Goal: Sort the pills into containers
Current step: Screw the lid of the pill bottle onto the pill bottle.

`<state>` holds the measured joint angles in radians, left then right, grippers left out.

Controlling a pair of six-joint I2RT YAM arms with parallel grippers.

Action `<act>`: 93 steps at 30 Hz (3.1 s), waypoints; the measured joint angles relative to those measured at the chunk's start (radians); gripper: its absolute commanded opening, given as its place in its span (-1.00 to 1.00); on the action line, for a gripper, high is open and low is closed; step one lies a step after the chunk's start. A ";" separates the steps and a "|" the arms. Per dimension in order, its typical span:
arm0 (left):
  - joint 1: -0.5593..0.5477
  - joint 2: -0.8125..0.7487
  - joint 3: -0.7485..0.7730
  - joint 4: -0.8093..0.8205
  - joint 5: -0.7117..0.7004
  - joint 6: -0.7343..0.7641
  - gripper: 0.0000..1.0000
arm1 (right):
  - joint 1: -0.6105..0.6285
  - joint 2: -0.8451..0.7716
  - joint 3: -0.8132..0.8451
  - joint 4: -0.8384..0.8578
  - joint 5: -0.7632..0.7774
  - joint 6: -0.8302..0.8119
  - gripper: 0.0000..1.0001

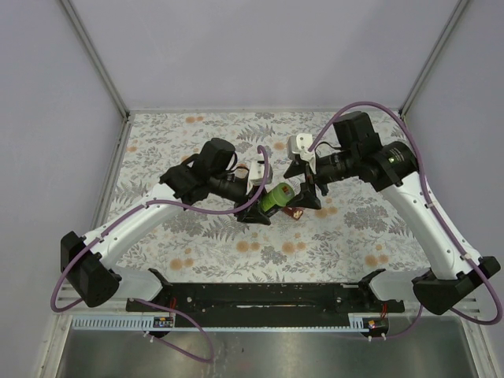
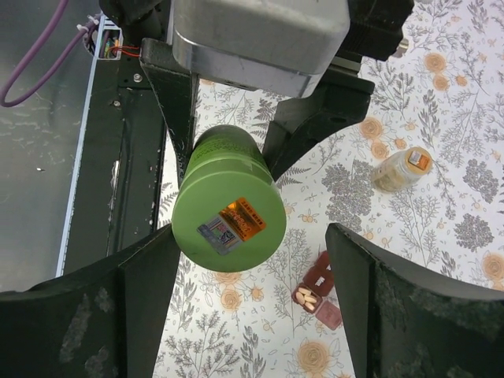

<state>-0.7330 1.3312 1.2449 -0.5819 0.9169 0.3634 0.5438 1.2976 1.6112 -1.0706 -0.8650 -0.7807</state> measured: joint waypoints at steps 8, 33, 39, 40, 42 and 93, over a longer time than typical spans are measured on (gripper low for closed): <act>0.003 0.000 0.000 0.003 -0.009 -0.002 -1.00 | 0.006 0.019 0.003 -0.010 -0.039 0.023 0.17; -0.003 -0.085 -0.079 0.097 -0.376 -0.071 -1.00 | 0.005 0.077 -0.047 0.206 0.074 0.518 -0.71; -0.006 -0.092 -0.082 0.110 -0.570 -0.085 -1.00 | -0.003 0.137 -0.046 0.318 0.121 0.726 -0.71; -0.008 -0.092 -0.082 0.108 -0.607 -0.087 -1.00 | -0.003 0.148 -0.046 0.333 0.124 0.753 -0.70; -0.015 -0.092 -0.082 0.103 -0.664 -0.087 -1.00 | -0.005 0.174 -0.041 0.355 0.124 0.805 -0.71; -0.019 -0.095 -0.111 0.259 -0.573 -0.098 -1.00 | -0.140 -0.187 -0.251 0.393 0.181 0.825 0.97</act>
<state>-0.7525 1.2358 1.1336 -0.3229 0.3435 0.2653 0.4038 1.1110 1.3598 -0.6781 -0.6842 0.0444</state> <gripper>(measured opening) 0.561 0.991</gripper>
